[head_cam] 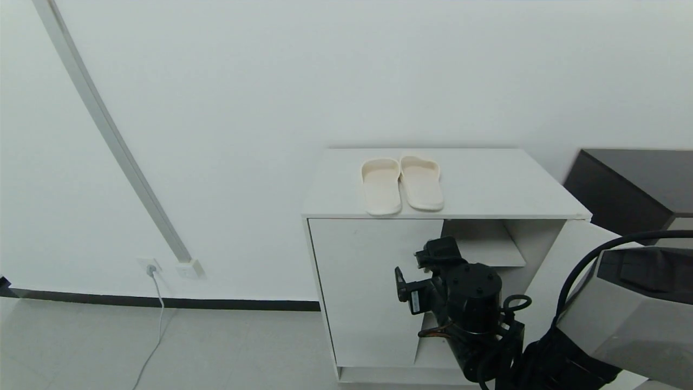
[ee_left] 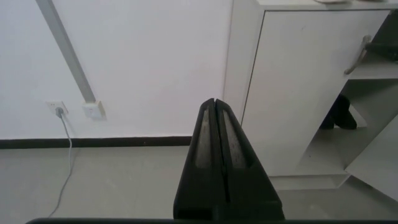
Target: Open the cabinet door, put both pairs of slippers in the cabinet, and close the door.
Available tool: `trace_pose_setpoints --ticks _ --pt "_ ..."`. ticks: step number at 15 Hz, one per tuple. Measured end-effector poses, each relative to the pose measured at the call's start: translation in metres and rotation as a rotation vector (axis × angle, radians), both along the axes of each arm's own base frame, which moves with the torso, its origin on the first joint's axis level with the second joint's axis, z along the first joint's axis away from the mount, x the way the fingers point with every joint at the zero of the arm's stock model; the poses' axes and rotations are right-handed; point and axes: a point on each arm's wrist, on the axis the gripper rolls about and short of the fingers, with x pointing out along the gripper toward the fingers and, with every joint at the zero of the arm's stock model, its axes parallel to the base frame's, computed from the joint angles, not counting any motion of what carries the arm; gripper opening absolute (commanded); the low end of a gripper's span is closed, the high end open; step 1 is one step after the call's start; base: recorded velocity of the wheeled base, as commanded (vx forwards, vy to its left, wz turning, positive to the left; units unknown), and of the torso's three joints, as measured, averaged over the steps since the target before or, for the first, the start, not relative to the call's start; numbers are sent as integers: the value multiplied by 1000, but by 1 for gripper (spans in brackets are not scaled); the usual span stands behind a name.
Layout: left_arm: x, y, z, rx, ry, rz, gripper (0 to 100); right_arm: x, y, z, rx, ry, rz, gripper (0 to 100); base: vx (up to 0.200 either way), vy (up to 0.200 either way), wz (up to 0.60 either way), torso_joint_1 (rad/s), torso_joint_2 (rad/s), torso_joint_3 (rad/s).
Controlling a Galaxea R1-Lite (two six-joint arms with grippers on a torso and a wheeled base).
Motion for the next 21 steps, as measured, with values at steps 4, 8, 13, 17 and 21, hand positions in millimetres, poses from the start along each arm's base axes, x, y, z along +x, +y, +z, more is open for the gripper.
trace_pose_setpoints --ticks 4,8,13,17,21 --pt "0 0 0 0 0 0 0 -1 -1 -2 -6 6 0 100 0 0 0 250 -557 -306" --pt "0 0 0 0 0 0 0 -1 -2 1 20 -20 1 100 0 0 0 184 -403 -221" --pt "0 0 0 1 0 0 0 -2 -2 7 22 -55 24 100 0 0 0 166 -359 -195" --pt "0 0 0 3 0 0 0 -1 -1 18 -11 -13 26 100 0 0 0 71 -148 -75" --pt "0 0 0 4 0 -1 0 7 9 39 7 35 19 100 0 0 0 0 0 0"
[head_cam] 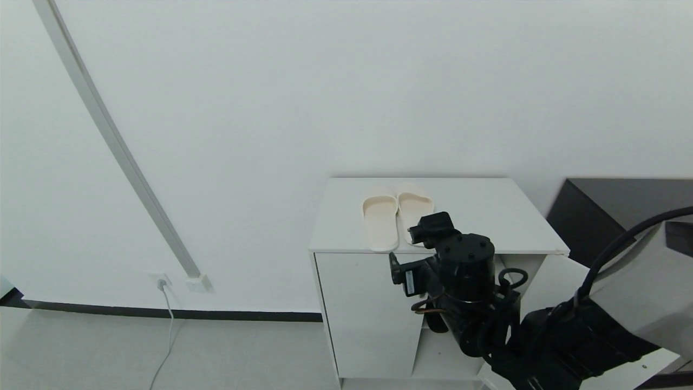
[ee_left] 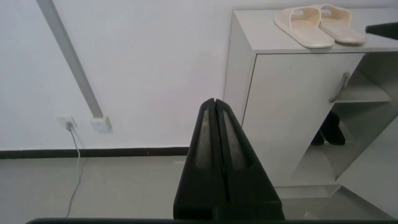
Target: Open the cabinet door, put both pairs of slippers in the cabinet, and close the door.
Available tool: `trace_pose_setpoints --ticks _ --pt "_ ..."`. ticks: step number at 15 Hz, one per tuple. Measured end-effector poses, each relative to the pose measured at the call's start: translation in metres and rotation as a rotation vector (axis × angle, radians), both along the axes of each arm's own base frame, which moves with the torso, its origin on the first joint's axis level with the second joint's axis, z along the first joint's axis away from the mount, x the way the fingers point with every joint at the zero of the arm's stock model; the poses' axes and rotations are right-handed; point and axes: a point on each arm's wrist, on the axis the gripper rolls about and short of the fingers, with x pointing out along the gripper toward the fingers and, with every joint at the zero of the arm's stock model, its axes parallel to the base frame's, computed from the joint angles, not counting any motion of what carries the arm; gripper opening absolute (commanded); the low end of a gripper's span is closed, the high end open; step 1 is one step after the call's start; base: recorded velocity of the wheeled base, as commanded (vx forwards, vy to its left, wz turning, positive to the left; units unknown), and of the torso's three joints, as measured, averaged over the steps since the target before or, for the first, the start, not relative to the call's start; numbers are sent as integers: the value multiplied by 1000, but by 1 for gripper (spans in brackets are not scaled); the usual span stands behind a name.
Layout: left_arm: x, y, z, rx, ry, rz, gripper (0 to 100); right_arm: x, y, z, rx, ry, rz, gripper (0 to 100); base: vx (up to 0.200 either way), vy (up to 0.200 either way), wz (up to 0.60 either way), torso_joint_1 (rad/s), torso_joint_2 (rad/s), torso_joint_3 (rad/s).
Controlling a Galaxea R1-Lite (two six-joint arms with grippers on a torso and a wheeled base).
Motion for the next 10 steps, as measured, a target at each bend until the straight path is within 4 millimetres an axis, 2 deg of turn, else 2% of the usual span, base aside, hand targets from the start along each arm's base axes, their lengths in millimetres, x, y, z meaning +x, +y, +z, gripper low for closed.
trace_pose_setpoints --ticks 5,10 --pt "0 0 0 1 1 -1 0 3 4 28 56 38 -12 100 200 0 0 2 -6 0" --pt "0 0 0 0 1 -2 0 6 8 23 90 41 -14 100 200 0 0 8 1 2"
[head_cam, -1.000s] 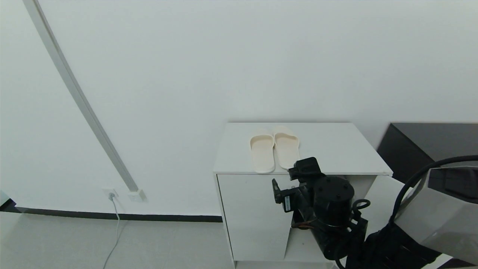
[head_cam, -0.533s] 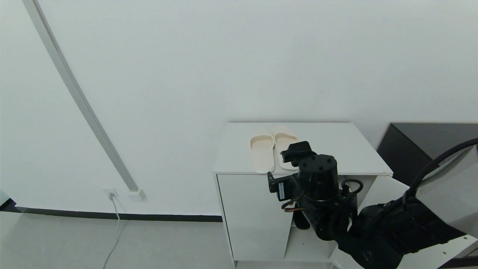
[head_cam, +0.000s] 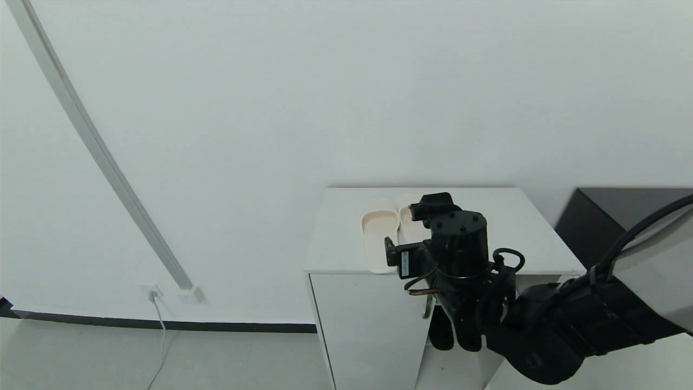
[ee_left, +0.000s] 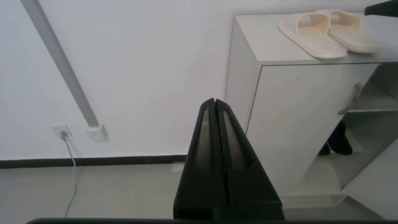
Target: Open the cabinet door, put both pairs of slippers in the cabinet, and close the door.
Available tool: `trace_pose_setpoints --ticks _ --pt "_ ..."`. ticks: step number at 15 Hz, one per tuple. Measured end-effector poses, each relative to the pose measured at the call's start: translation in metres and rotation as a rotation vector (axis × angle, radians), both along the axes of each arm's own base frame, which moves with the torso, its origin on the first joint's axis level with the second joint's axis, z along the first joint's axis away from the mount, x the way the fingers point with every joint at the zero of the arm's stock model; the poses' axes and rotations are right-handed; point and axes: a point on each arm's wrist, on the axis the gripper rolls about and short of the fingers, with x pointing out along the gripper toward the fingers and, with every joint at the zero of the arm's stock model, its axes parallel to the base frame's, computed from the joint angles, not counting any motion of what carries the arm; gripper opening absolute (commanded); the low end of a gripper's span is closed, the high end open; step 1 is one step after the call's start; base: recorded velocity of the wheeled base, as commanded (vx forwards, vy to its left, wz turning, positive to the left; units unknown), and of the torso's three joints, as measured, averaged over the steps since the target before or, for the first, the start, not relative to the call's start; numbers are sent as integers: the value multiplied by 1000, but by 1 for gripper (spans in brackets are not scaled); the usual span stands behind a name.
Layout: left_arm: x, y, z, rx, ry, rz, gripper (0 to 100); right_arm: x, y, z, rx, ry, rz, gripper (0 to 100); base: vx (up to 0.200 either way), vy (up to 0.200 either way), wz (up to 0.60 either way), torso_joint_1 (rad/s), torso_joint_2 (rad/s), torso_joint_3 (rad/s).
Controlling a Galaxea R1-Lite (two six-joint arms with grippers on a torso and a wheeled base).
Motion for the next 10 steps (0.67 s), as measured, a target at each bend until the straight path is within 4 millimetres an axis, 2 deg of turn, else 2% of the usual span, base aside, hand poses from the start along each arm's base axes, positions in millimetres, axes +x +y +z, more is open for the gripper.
trace_pose_setpoints --ticks 2,6,10 --pt "0 0 0 0 0 0 0 1 5 -9 -8 12 5 100 200 0 0 0 3 5" --pt "0 0 0 -1 -1 1 0 5 12 -28 -11 48 8 100 0 0 0 0 0 0" --pt "0 0 0 -2 -1 1 0 16 23 -38 8 50 2 100 0 0 0 0 0 0"
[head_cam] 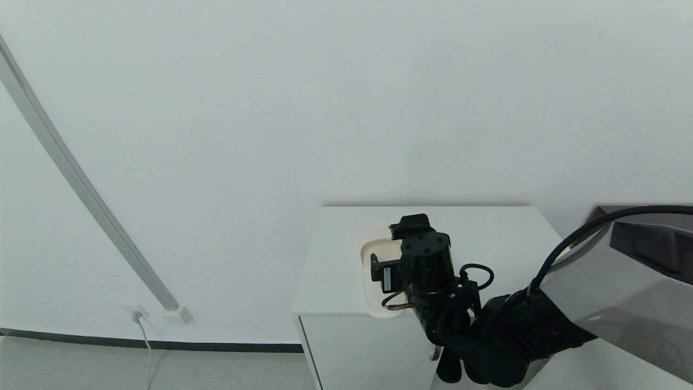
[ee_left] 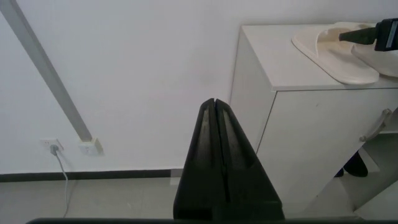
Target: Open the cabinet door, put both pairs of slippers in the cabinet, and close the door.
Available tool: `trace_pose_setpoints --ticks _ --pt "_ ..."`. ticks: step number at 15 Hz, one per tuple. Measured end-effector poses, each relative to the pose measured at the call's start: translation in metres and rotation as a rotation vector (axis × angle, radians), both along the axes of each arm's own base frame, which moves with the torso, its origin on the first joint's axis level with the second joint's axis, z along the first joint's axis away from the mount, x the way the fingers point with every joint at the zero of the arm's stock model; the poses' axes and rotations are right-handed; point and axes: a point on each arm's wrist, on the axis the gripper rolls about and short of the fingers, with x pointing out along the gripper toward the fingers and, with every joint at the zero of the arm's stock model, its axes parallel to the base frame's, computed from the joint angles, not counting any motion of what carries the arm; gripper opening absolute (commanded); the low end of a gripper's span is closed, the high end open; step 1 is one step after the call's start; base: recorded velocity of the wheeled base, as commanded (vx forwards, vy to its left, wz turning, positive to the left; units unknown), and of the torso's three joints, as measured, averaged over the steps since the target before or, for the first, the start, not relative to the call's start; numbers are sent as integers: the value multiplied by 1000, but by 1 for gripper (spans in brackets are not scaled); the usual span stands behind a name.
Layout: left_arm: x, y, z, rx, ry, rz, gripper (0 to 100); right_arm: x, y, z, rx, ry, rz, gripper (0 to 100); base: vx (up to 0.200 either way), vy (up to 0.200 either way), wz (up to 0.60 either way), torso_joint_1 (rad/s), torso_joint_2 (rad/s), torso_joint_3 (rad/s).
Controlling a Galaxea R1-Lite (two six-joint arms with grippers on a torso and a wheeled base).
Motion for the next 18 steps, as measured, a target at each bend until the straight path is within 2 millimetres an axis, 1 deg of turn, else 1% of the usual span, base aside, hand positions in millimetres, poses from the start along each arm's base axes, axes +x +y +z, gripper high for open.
trace_pose_setpoints --ticks 7,11,18 --pt "0 0 0 0 0 0 0 30 4 -13 16 -8 -30 100 0 0 0 0 0 0" --pt "0 0 0 0 0 0 0 42 4 -20 18 -10 -49 100 0 0 0 0 0 0" --pt "0 0 0 0 0 1 0 63 3 -22 40 -30 -67 100 0 0 0 0 0 0"
